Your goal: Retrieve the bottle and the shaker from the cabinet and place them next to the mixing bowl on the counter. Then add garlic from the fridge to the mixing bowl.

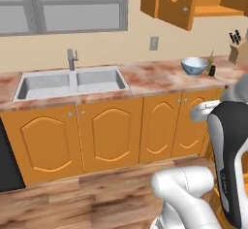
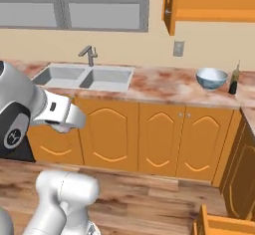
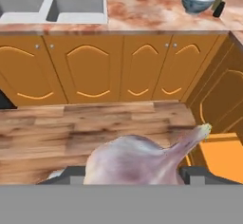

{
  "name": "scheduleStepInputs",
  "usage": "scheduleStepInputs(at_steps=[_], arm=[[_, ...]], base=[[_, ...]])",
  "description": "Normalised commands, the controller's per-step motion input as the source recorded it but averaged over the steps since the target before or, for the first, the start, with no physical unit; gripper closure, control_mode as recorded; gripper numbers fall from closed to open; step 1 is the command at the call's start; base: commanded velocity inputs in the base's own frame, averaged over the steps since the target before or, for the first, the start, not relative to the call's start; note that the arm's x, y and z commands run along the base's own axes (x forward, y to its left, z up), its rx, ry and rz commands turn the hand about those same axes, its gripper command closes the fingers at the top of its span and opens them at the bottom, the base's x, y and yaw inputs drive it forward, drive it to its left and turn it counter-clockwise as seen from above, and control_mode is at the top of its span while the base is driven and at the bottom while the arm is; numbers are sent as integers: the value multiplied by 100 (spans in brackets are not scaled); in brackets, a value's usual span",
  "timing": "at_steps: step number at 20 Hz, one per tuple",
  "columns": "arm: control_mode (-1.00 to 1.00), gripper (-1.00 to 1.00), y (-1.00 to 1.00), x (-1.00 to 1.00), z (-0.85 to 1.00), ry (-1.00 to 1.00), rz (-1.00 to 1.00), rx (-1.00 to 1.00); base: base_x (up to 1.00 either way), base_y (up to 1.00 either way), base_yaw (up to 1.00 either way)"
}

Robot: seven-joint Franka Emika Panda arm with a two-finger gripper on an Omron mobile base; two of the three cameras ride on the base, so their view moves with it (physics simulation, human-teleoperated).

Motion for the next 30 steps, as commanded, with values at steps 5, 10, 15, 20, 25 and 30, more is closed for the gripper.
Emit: scheduleStepInputs(at_steps=[5,10,15,20,25,30], arm=[[100,100,0,0,0,0,0,0],[100,100,0,0,0,0,0,0],[100,100,0,0,0,0,0,0],[100,100,0,0,0,0,0,0],[100,100,0,0,0,0,0,0],[100,100,0,0,0,0,0,0]], base=[[99,7,0],[27,-62,0],[-6,-100,0],[1,-95,0],[44,-24,0],[87,-7,0]])
